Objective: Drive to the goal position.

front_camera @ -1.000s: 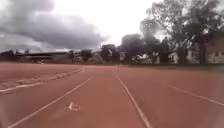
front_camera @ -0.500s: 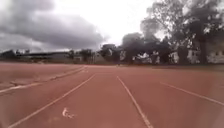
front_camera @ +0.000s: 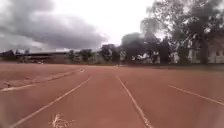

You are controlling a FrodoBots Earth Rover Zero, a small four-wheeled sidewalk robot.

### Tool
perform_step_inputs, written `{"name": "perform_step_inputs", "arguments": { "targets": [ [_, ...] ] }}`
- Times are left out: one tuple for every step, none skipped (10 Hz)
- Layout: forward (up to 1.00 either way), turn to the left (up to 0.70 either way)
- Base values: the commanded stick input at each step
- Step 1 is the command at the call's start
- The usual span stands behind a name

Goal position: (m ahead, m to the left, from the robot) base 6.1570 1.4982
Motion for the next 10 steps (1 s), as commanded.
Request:
{"name": "perform_step_inputs", "arguments": {
  "targets": [
    [0.45,0.00],
    [0.45,0.00],
    [0.45,0.00],
    [0.45,0.00],
    [0.45,0.00],
    [0.45,0.00],
    [0.45,0.00],
    [0.45,0.00],
    [0.45,0.00],
    [0.45,0.00]
  ]
}}
